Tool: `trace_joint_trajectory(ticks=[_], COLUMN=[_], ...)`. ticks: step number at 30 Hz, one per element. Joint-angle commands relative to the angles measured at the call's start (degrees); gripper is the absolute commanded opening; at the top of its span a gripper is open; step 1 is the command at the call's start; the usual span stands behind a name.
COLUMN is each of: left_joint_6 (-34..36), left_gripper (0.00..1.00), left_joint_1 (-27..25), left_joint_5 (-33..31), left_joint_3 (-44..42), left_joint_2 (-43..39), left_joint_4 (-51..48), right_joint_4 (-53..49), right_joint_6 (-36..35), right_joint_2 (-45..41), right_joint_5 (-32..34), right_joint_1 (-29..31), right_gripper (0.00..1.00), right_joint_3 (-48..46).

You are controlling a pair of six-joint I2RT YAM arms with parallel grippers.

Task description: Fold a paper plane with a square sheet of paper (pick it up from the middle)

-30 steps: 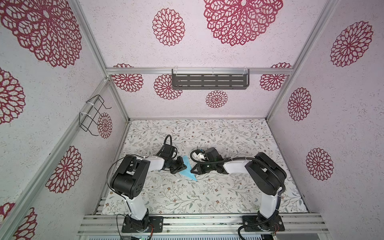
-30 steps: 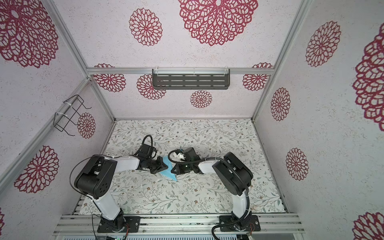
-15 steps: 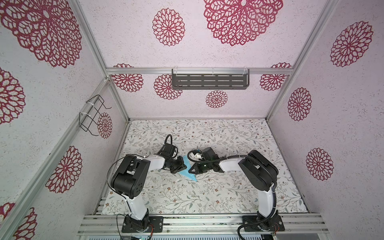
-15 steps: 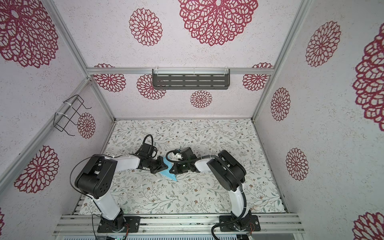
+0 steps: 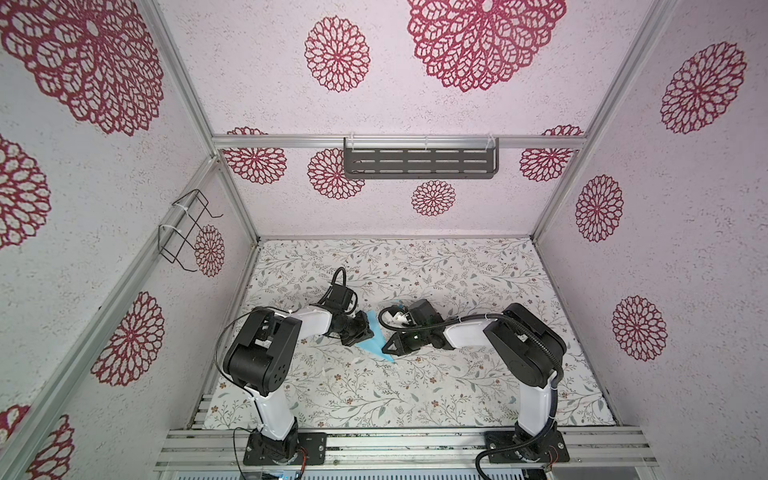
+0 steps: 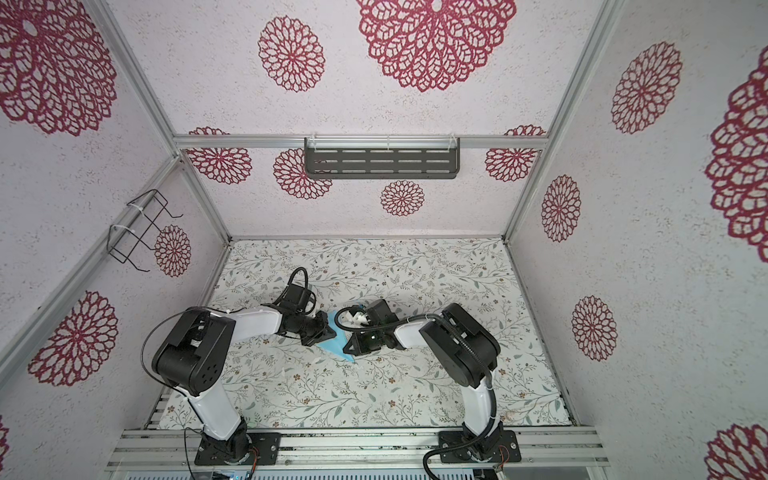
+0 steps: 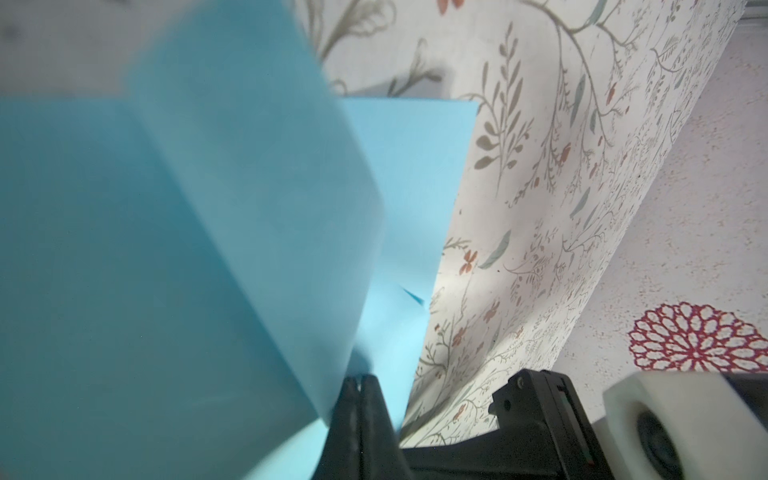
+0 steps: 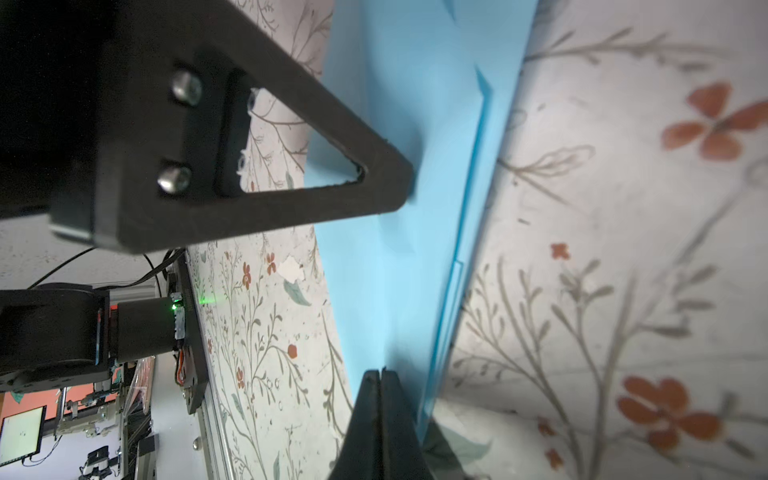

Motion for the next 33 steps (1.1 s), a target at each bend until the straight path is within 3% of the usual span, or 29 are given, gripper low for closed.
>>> trace_joint_trajectory(ticks=[1, 25, 33], left_joint_6=[-0.4, -0.3, -0.2], left_gripper=[0.02, 0.01, 0.02], left_joint_1=[0.7, 0.3, -0.4], left_joint_5=[-12.8, -12.5, -11.0], left_joint_3=[-3.2, -3.0, -1.7], left_joint_2=[5.0, 4.8, 3.4], left_joint_4=[-9.6, -9.9, -9.8], right_joint_4=[-7.1, -11.6, -2.2], right_joint_6=[-2.7, -5.5, -5.3], right_joint_2=[-1.3, -8.6, -14.8], right_joint_5=[-0.8, 3.7, 9.4], right_joint_1=[0.4, 0.3, 0.3], right_gripper=[0.0, 0.0, 0.01], right_joint_3=[-2.1, -10.8, -6.8])
